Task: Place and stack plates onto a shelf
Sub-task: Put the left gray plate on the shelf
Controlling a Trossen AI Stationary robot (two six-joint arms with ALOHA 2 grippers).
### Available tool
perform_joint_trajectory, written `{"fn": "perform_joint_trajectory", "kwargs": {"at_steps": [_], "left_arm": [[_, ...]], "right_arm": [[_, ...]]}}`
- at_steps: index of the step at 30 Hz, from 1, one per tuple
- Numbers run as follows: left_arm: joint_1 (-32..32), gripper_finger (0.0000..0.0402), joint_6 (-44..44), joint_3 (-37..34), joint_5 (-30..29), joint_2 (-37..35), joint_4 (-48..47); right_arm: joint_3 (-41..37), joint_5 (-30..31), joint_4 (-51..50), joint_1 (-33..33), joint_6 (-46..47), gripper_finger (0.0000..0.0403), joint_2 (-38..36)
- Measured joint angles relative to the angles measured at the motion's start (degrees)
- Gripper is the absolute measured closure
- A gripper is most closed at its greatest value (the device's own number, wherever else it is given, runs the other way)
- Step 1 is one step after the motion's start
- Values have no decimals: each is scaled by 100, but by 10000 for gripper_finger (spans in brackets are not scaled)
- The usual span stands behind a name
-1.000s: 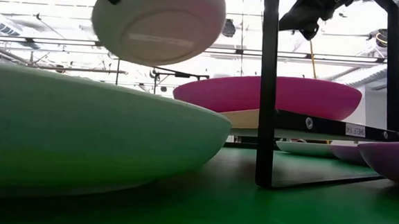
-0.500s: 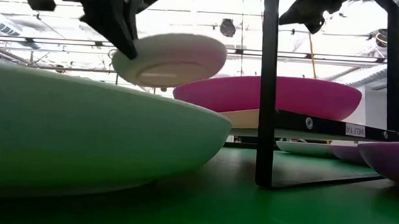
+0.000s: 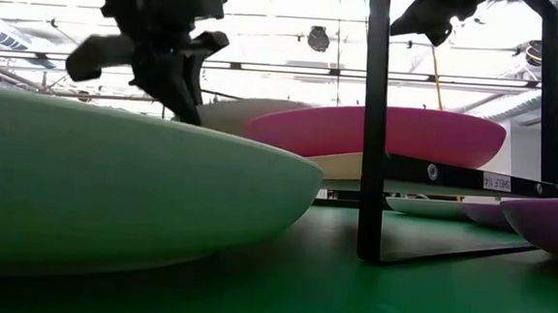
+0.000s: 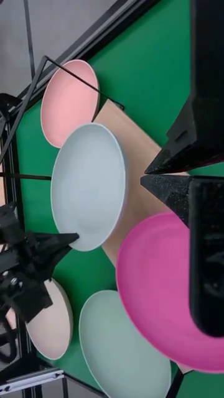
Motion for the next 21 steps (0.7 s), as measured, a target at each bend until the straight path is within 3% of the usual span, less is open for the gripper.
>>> {"fn": "perform_joint_trajectory", "kwargs": {"at_steps": [10,21], "left_arm": [[218,377,92,-466,4,0,575],[257,376,14,-489,5,0,588]], "right_arm": [[0,0,11,0,-22,403,0],[0,-2,46,0,-22,403,0]]}}
